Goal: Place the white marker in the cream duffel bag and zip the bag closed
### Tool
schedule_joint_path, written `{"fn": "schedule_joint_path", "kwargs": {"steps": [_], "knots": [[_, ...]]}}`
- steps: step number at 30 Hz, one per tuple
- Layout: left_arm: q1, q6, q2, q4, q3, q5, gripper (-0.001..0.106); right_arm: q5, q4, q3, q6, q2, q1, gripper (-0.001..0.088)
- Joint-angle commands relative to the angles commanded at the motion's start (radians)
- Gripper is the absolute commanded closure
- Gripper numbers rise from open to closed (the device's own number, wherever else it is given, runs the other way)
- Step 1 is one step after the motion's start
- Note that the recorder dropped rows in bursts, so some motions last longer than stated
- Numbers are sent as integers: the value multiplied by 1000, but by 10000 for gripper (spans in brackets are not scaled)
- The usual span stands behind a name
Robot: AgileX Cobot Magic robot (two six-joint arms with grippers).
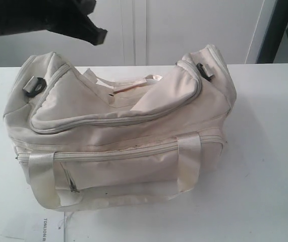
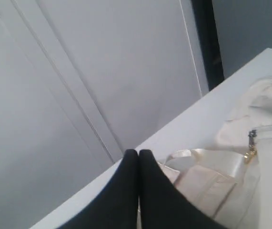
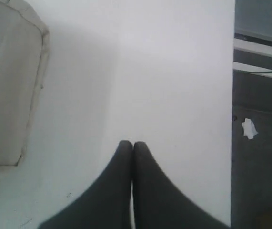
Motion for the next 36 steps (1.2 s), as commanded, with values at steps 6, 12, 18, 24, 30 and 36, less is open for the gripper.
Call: {"fn": "schedule_joint_path", "kwargs": {"steps": [6,12,18,24,30,36], "knots": [[115,62,-7,57,0,-255,1053,-122,0,101,15,-130,-7,868],[154,50,-26,0,0,-169,1053,-181,0,159,15,-207,-7,868],[154,28,-71,0,0,442,1053,-161,0,185,15,-233,-7,868],[154,-173,-73,201,0,865,1053,-134,13,185,15,-233,-7,868],[154,-597,-73,737,0,1214,1053,-134,13,185,15,-233,-7,868],[154,-1352,-73,1331,0,1126,1053,-134,13,185,15,-233,-7,868]]}}
